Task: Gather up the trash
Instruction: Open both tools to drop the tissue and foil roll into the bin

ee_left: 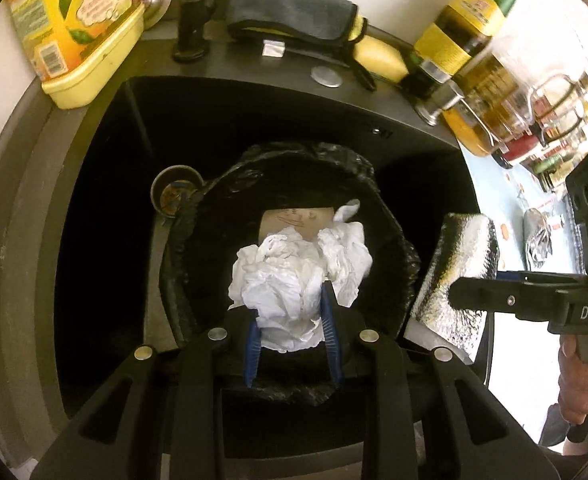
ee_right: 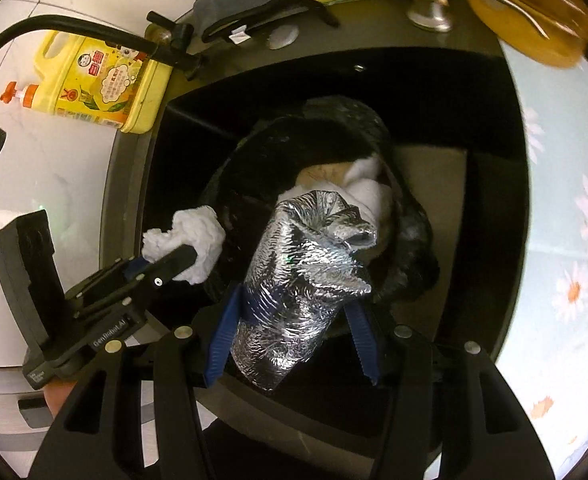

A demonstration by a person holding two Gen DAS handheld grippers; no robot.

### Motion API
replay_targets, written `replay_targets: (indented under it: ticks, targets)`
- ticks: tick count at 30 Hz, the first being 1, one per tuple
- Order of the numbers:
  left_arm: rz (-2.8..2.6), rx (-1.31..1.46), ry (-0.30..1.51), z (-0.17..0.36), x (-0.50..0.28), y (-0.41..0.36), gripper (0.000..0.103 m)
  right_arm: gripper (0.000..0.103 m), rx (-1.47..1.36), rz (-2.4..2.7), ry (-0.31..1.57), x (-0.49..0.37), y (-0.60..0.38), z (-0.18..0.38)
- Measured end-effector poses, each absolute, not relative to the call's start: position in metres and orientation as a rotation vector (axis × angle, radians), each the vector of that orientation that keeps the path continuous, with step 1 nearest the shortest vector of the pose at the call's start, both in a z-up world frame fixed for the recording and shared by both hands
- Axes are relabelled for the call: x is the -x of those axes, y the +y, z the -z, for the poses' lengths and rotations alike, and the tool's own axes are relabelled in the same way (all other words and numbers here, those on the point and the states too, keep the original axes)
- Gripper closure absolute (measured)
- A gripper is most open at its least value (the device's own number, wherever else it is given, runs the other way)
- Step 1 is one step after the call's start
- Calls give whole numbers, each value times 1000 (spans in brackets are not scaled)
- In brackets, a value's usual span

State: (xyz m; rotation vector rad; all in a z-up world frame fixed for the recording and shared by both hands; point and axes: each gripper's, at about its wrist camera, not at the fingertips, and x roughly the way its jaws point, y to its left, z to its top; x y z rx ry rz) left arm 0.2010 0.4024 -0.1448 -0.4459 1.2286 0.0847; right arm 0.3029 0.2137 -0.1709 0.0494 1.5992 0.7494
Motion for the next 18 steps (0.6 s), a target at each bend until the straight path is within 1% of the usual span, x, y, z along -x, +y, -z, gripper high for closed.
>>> replay_targets:
  ticks: [11,13,14,15,16,17,18]
  targets:
    - [-115,483,1249,154,-208,419,77,49,-8,-767,1652,-315,237,185]
    - [-117,492,1252,155,-208,420,75,47,-5,-770,1662,-316,239,187]
    - [-117,499,1257,156,-208,420,72,44,-5,-772,1668,-316,239,188]
    - [-115,503,1271,157,-209,420,62,35,-10,-775,1676,-317,240,189]
    - [-115,507,1271,158,-210,421,57,26,-15,-768,1684,-318,240,191]
    - [-121,511,1270,159,-210,422,51,26,-16,-760,1684,-318,240,192]
    - [-121,515,1272,160,-211,423,51,26,-15,-755,1683,-318,240,192]
